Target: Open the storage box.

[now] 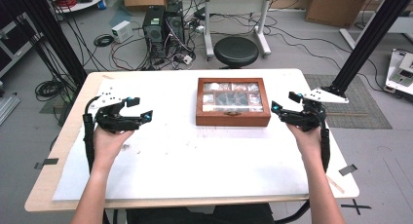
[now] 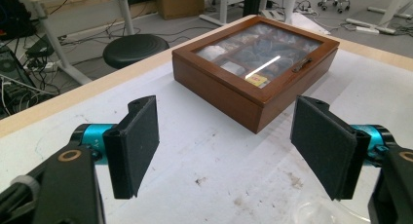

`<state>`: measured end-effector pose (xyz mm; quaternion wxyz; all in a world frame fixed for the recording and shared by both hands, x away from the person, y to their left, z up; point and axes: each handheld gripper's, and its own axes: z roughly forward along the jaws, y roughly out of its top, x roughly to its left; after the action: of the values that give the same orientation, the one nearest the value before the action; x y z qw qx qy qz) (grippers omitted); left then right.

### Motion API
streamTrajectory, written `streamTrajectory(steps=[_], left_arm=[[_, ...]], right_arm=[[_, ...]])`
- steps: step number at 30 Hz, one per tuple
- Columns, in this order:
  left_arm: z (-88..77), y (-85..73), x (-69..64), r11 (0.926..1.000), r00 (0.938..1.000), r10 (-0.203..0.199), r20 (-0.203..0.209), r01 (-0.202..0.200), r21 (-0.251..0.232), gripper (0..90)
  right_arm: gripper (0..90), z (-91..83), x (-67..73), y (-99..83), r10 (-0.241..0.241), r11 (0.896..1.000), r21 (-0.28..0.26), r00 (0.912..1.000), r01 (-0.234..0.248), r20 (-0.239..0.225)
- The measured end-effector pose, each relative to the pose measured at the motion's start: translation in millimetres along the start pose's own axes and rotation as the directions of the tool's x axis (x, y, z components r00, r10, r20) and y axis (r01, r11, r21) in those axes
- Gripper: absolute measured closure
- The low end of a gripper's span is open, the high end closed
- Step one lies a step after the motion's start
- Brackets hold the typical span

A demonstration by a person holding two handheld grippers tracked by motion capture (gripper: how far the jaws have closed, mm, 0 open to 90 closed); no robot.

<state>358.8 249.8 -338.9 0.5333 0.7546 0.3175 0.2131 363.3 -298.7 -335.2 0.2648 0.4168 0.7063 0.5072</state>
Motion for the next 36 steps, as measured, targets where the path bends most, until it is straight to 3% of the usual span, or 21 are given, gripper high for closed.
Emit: streamTrajectory(steps=[7, 11, 16, 21, 28, 33, 36], left_arm=[[-0.7, -0.7, -0.7, 1.0000, 0.9998, 0.008, 0.020, -0.008, 0.003, 26.0], [-2.1, -1.4, -2.3, 1.0000, 0.9990, 0.003, 0.046, -0.003, 0.000, 25.6], [-5.5, -4.3, -1.4, 1.0000, 0.9989, -0.001, 0.047, 0.001, -0.001, 25.5], [-9.5, -10.4, 2.5, 0.9998, 0.9989, -0.019, 0.043, 0.019, 0.000, 25.4], [-10.0, -13.3, 2.8, 0.9998, 0.9989, -0.017, 0.043, 0.018, -0.008, 25.4], [-6.6, -14.8, 1.1, 0.9999, 0.9986, -0.013, 0.052, 0.013, 0.001, 25.4], [-4.7, -15.9, 0.7, 0.9999, 0.9983, -0.010, 0.057, 0.009, 0.010, 25.4]], right_arm=[[20.7, 2.7, -1.7, -1.5, 0.009, 1.000, -0.001, 0.9999, -0.009, -0.007], [20.7, 2.7, -1.2, -2.7, 0.008, 1.000, -0.004, 0.9998, -0.008, 0.020], [20.7, 4.1, -1.7, -5.7, 0.003, 1.000, -0.004, 0.9996, -0.003, 0.029], [20.7, 5.8, -5.5, -8.3, 0.029, 1.000, -0.001, 0.9995, -0.029, 0.012], [24.2, 18.1, -7.2, -18.9, 0.012, 0.999, 0.040, 0.9998, -0.011, -0.018], [24.9, 24.4, -8.9, -24.6, -0.009, 0.998, 0.067, 0.9999, 0.009, -0.011], [27.4, 30.1, -13.1, -29.9, 0.014, 0.994, 0.105, 0.9995, -0.011, -0.028]])
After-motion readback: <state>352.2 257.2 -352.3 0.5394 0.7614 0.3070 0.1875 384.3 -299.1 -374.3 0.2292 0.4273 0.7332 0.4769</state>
